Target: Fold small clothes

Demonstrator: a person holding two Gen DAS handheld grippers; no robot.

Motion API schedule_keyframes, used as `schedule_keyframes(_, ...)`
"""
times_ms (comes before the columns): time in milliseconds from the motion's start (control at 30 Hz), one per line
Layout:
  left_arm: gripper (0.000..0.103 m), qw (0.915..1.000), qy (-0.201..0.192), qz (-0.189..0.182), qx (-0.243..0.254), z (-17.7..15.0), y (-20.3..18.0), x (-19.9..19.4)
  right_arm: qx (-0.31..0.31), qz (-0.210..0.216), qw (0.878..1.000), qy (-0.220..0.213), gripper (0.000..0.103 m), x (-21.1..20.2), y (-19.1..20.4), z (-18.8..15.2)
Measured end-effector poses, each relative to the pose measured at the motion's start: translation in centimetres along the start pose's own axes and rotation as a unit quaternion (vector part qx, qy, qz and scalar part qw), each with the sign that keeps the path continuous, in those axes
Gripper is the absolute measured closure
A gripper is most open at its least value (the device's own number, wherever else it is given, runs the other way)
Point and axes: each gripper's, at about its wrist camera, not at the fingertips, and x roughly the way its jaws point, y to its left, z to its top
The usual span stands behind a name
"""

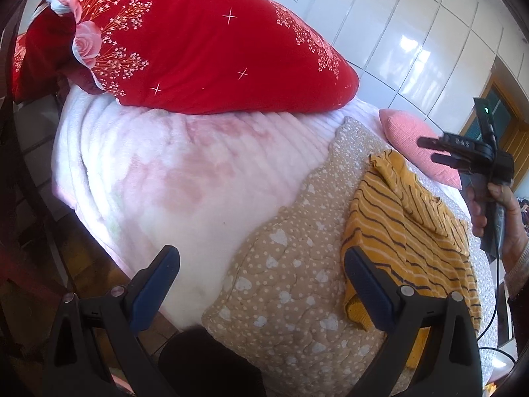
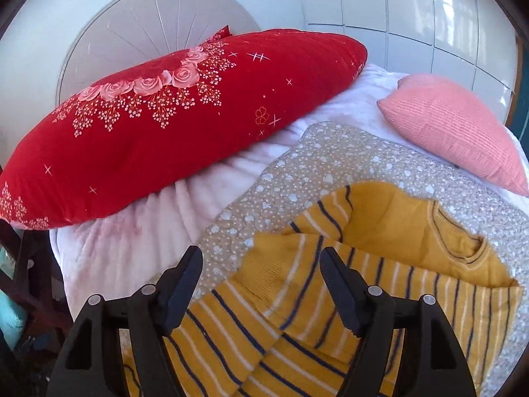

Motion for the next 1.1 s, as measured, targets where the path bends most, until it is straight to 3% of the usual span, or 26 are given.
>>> schedule_keyframes(133, 0.003, 1.0000, -0.004, 0.002, 0.006, -0.1, 0.1, -0.4, 0.009, -0.069, 0.998, 0.006, 0.025, -1.8, -3.8, -1.5)
schedule_keyframes(233, 0.003, 1.0000, -0.002, 0.006, 0.004, -0.2, 0.4, -0.2, 0.059, -0.138, 0.989, 0.016, 0.025, -3.5, -10.2, -4.1)
schedule_keyframes(333, 0.003, 0.9999, 0.009, 0.011, 0.002, -0.3, 0.5, 0.5, 0.142, -0.218, 0.965, 0.029, 0.025, -5.2, -18.0, -7.4)
schedule_keyframes(400, 0.003, 0.9997, 0.019, 0.012, 0.005, -0.5, 0.2, 1.3, 0.188, -0.249, 0.949, 0.050, 0.025, -5.7, -22.2, -9.5)
schedule_keyframes(467, 0.003, 0.9995, 0.030, 0.011, 0.007, -0.6, -0.4, 1.8, 0.226, -0.246, 0.940, 0.062, 0.025, -5.4, -24.7, -11.1)
schedule_keyframes(533, 0.003, 0.9993, 0.035, 0.006, 0.013, -0.8, -1.1, 2.1, 0.268, -0.206, 0.939, 0.066, 0.025, -4.7, -26.2, -12.4)
schedule_keyframes(567, 0.003, 0.9992, 0.036, 0.006, 0.017, -0.8, -1.5, 2.1, 0.285, -0.181, 0.939, 0.063, 0.029, -4.3, -26.4, -12.9)
schedule_keyframes(600, 0.003, 0.9990, 0.036, 0.009, 0.024, -0.9, -1.9, 2.1, 0.301, -0.153, 0.939, 0.058, 0.064, -3.9, -26.5, -13.2)
schedule_keyframes(633, 0.003, 0.9988, 0.035, 0.013, 0.032, -0.8, -2.4, 2.0, 0.306, -0.145, 0.939, 0.057, 0.091, -3.7, -26.5, -13.4)
schedule_keyframes(733, 0.003, 0.9989, 0.026, 0.015, 0.036, -0.4, -3.0, 1.6, 0.301, -0.181, 0.934, 0.059, 0.094, -3.9, -26.8, -13.7)
schedule_keyframes(800, 0.003, 0.9990, 0.022, 0.018, 0.034, -0.2, -2.9, 1.4, 0.304, -0.228, 0.922, 0.074, 0.094, -4.0, -27.6, -13.9)
schedule_keyframes(900, 0.003, 0.9992, 0.021, 0.018, 0.028, 0.1, -2.6, 1.3, 0.262, -0.336, 0.898, 0.111, 0.093, -4.2, -27.3, -13.7)
schedule_keyframes(967, 0.003, 0.9993, 0.017, 0.019, 0.026, 0.1, -2.2, 1.0, 0.263, -0.356, 0.890, 0.108, 0.090, -5.2, -26.4, -13.3)
schedule_keyframes(1033, 0.003, 0.9994, 0.012, 0.023, 0.023, 0.1, -1.6, 0.7, 0.248, -0.329, 0.909, 0.067, 0.083, -7.3, -23.3, -12.0)
schedule_keyframes(1100, 0.003, 0.9995, 0.010, 0.028, 0.015, 0.3, -0.9, 0.5, 0.193, -0.249, 0.948, 0.044, 0.077, -8.4, -17.8, -10.1)
